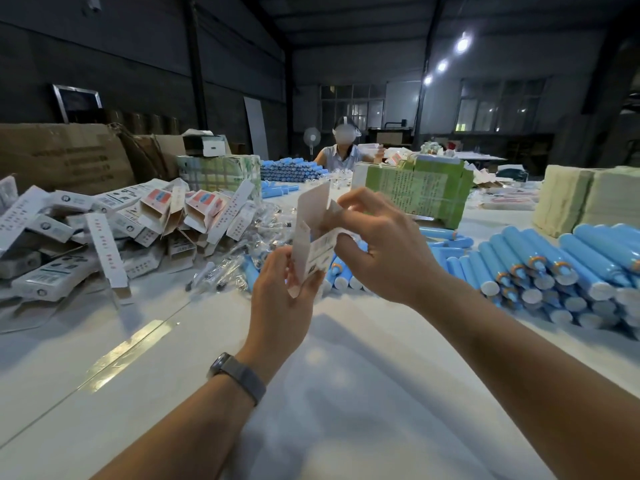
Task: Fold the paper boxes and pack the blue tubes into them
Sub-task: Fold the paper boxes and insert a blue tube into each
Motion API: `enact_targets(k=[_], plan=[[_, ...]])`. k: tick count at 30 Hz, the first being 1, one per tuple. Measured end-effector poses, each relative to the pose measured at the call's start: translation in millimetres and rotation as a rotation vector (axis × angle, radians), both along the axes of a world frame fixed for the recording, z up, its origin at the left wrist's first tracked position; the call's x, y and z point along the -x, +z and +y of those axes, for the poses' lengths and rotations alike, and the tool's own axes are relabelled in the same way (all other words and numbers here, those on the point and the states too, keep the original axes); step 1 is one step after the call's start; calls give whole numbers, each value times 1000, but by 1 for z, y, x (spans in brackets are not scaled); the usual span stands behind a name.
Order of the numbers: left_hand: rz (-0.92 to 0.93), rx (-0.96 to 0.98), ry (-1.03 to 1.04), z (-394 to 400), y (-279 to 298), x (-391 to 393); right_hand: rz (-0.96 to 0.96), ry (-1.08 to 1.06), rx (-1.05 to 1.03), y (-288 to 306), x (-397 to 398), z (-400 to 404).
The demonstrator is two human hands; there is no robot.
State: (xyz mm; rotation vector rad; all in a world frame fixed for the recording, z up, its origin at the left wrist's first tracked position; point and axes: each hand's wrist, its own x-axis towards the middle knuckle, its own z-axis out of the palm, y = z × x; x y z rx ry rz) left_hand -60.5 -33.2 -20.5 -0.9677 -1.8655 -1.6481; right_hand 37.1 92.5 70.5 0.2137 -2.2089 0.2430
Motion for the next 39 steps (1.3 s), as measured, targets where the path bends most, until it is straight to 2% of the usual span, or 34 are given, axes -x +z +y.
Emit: enact_targets(k=[4,8,12,17,28,39], plan=[[-108,22,-119,-1,4,-3,-86,233,381,-7,4,0],[-111,45,-203,-3,6,-7,-136,358,553,-12,4,1],[-57,-41,-346,-10,13,-15,-104,427,552,-15,4,-7],[39,-108,-327,-15,21,-24,-126,475,618,-13,3,-14],[33,-67,-362,-12,20,-29,-119,397,681,-22,-13,-6],[71,-78,-387,-9,19,-29,-110,361,583,-17,-19,0]])
